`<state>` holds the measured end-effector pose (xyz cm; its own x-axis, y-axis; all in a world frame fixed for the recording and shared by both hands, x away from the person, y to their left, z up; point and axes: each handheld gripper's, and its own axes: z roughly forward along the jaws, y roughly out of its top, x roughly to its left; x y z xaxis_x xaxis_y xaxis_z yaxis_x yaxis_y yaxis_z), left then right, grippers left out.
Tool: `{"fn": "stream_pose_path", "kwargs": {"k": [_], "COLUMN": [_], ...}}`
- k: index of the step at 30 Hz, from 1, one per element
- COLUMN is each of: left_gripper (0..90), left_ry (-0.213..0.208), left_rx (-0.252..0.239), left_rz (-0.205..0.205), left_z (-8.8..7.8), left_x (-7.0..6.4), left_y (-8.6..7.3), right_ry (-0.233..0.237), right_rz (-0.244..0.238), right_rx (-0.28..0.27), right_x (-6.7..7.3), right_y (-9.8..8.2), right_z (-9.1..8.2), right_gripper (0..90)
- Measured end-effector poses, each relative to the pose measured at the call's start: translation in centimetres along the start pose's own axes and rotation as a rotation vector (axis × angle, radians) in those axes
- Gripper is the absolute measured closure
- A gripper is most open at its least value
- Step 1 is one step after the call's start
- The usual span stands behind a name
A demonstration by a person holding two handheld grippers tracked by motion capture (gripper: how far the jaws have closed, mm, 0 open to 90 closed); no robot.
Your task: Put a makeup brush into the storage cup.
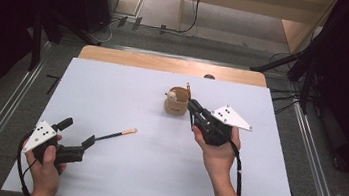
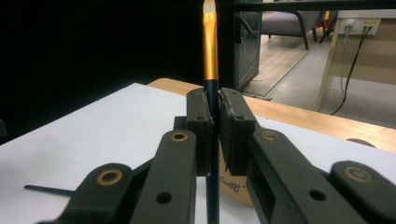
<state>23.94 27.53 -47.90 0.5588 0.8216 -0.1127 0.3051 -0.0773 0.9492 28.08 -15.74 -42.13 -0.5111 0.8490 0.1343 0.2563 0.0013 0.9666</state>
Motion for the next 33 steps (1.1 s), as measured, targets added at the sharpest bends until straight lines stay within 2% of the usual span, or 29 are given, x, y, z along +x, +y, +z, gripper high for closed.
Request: {"fn": "stream_pose_path", "kwargs": {"k": [9, 13, 26, 33], "left_gripper": [0.7, 0.6, 0.7, 0.6], "left_ry": [-0.001, -0.001, -0.003, -0.002], "left_rx": [-0.002, -0.004, -0.002, -0.004], "left_rz": [-0.003, -0.004, -0.004, -0.006], "left_z": [0.0, 0.0, 0.0, 0.0], "left_x": [0.0, 0.0, 0.0, 0.0], "left_y": [0.0, 0.0, 0.0, 0.0], "right_ry": [0.024, 0.038, 0.016, 0.009], "right_rz": [0.024, 0.039, 0.065, 0.044], "right_rx": [-0.027, -0.060, -0.108, -0.108], "right_x": [-0.6, -1.0, -2.4, -2.4], "right_y": [0.8, 1.5, 2.5, 3.0], "right_z": [0.4, 0.8, 2.3, 3.5], "right_gripper": [84.8, 84.8, 84.8, 84.7]}}
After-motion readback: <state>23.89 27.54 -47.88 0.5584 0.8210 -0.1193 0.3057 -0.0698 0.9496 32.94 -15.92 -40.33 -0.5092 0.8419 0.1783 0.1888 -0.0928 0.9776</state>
